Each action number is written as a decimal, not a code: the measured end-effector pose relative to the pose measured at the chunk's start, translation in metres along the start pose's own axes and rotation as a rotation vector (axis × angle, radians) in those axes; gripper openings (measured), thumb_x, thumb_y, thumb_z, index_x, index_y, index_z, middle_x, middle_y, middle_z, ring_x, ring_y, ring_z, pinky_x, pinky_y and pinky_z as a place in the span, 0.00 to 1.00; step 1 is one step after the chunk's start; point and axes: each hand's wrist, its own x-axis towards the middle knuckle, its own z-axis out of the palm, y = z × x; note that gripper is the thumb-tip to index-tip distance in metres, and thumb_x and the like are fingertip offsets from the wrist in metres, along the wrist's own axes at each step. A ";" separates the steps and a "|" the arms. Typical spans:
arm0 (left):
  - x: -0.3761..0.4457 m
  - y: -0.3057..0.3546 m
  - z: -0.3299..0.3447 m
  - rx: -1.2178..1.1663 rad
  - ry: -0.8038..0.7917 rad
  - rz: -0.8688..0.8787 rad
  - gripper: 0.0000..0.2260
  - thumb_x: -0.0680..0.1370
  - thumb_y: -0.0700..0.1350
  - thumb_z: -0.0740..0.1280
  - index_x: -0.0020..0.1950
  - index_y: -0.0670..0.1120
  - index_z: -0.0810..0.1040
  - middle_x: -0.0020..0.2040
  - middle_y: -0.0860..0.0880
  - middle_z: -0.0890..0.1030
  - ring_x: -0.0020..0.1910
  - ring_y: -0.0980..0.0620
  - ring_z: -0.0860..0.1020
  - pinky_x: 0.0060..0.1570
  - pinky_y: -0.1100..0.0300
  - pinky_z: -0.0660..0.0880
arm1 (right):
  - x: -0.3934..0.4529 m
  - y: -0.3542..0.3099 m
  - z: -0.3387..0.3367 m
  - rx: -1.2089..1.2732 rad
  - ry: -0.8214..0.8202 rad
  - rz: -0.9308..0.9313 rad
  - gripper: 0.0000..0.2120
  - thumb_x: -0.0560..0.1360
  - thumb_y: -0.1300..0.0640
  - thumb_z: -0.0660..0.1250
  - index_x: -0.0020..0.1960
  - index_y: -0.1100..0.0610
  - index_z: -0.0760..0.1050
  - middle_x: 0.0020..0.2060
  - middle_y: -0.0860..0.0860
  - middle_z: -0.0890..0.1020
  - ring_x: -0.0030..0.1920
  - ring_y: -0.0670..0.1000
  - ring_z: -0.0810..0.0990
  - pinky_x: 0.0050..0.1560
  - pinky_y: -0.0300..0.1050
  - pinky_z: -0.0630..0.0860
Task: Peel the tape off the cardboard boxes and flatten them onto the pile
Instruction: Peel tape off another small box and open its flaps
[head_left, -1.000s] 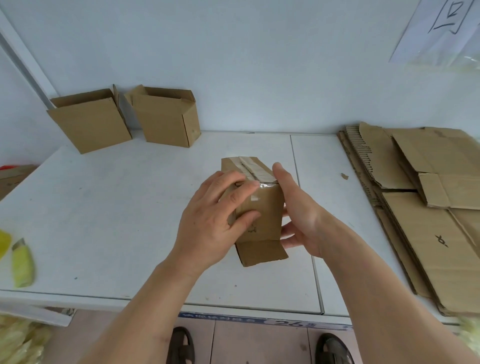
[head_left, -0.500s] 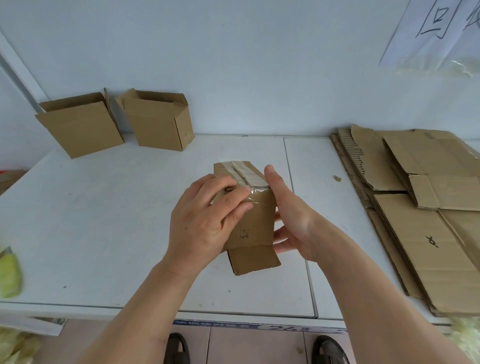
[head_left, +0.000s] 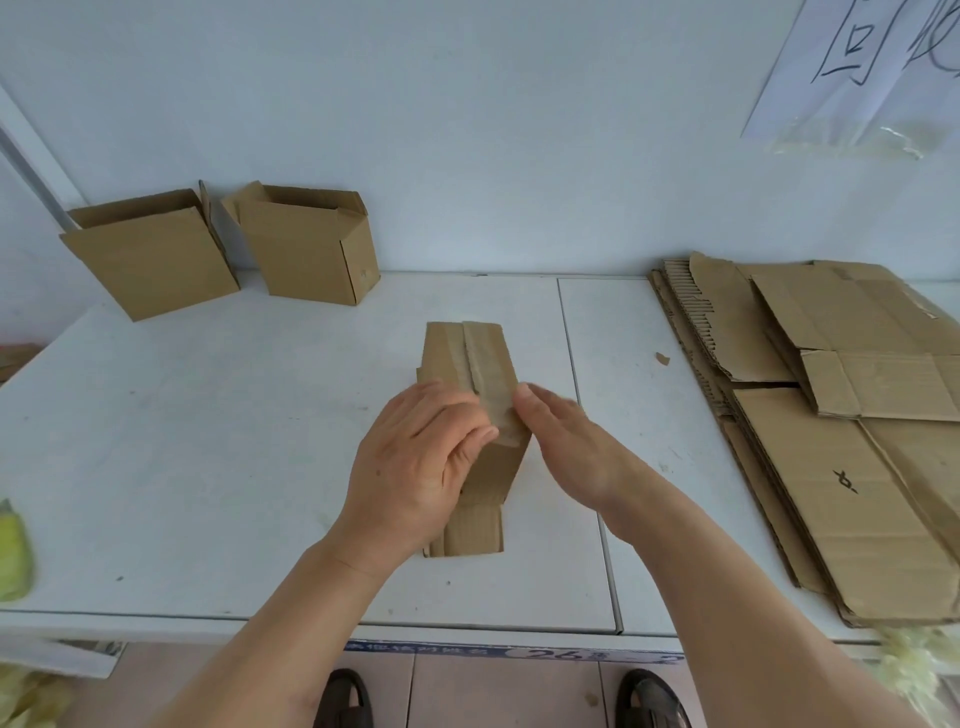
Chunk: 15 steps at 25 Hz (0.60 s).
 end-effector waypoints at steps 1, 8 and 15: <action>-0.004 0.000 -0.001 -0.033 -0.034 -0.062 0.11 0.81 0.45 0.63 0.42 0.40 0.79 0.43 0.49 0.80 0.44 0.49 0.78 0.48 0.56 0.75 | -0.001 0.003 0.000 0.000 0.054 -0.118 0.21 0.81 0.36 0.52 0.67 0.42 0.72 0.67 0.39 0.71 0.69 0.41 0.69 0.68 0.38 0.65; -0.015 -0.004 -0.016 -0.166 -0.153 -0.335 0.08 0.81 0.52 0.59 0.46 0.51 0.73 0.41 0.57 0.78 0.40 0.56 0.75 0.39 0.69 0.70 | -0.004 0.019 -0.003 -0.415 0.050 -0.513 0.12 0.74 0.45 0.70 0.57 0.42 0.80 0.63 0.32 0.74 0.68 0.36 0.65 0.71 0.44 0.62; -0.010 0.001 -0.024 -0.316 -0.080 -0.580 0.10 0.79 0.54 0.60 0.49 0.48 0.75 0.37 0.59 0.80 0.43 0.61 0.80 0.40 0.69 0.74 | -0.001 0.014 0.007 -0.476 0.127 -0.609 0.11 0.75 0.41 0.67 0.52 0.45 0.82 0.53 0.33 0.76 0.62 0.40 0.69 0.64 0.41 0.66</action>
